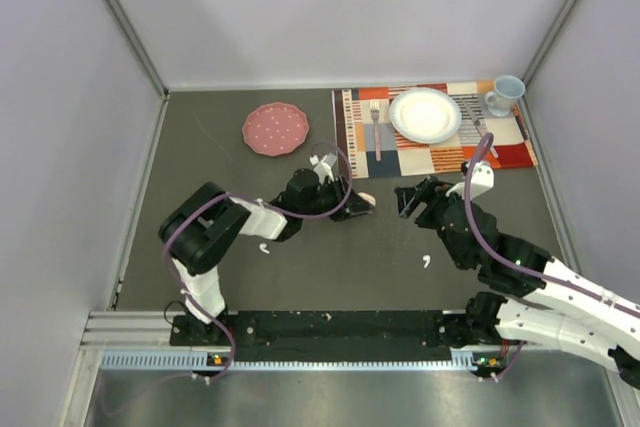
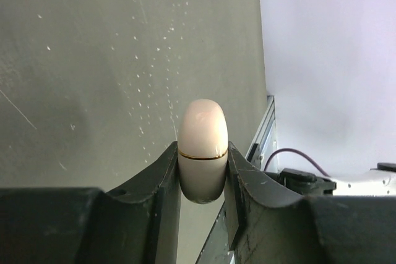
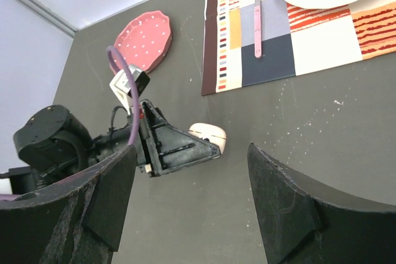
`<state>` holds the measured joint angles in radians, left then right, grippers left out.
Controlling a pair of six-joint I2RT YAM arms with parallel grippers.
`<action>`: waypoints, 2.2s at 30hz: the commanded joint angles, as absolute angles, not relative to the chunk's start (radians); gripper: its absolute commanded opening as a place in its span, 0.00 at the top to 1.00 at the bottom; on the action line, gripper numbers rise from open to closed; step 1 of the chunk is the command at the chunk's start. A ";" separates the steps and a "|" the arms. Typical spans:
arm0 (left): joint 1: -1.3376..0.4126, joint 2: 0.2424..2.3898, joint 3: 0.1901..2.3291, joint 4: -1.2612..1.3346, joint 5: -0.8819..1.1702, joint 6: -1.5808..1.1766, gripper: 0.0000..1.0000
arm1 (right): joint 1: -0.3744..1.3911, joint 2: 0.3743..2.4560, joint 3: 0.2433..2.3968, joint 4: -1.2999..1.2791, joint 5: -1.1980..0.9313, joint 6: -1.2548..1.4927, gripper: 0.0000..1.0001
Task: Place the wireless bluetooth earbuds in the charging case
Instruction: Place the charging case with the earbuds at the center of the board, then pick up the charging case from the corner of the board.
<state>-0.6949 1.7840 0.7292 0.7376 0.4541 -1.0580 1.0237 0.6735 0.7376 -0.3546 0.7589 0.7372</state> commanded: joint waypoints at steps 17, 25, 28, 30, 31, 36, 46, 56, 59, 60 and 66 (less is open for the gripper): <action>-0.690 1.930 0.746 0.778 0.333 -1.330 0.83 | 1.011 0.658 0.730 -0.365 0.781 0.730 0.27; -0.690 1.988 0.764 0.781 0.347 -1.373 0.79 | 1.009 0.653 0.729 -0.367 0.779 0.724 0.27; -0.690 1.974 0.761 0.738 0.345 -1.365 0.72 | 1.009 0.647 0.726 -0.368 0.787 0.727 0.27; -0.690 1.961 0.749 0.724 0.341 -1.365 0.68 | 1.009 0.644 0.724 -0.367 0.790 0.732 0.27; -0.690 1.957 0.746 0.715 0.339 -1.365 0.67 | 1.009 0.646 0.724 -0.367 0.792 0.732 0.27; -0.687 1.922 0.736 0.625 0.347 -1.321 0.50 | 1.011 0.647 0.726 -0.367 0.793 0.733 0.27; -0.687 1.807 0.629 0.546 0.321 -1.250 0.35 | 1.009 0.670 0.733 -0.367 0.784 0.747 0.27; -0.689 1.397 0.594 0.153 0.206 -0.881 0.36 | 1.005 0.715 0.738 -0.354 0.744 0.741 0.27; -0.687 1.216 0.640 -0.064 0.010 -0.703 0.34 | 1.003 0.736 0.749 -0.353 0.723 0.735 0.27; -0.687 1.177 0.670 -0.213 -0.070 -0.614 0.33 | 1.002 0.738 0.749 -0.350 0.718 0.733 0.26; -0.534 0.977 0.672 -0.595 -0.410 -0.614 0.07 | 0.997 0.759 0.739 -0.322 0.687 0.726 0.26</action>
<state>-0.6563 1.0653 0.6838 -0.2333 -0.1520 -0.6930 1.0107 0.7525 0.7322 -0.3660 0.7124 0.7429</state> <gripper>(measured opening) 0.895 0.737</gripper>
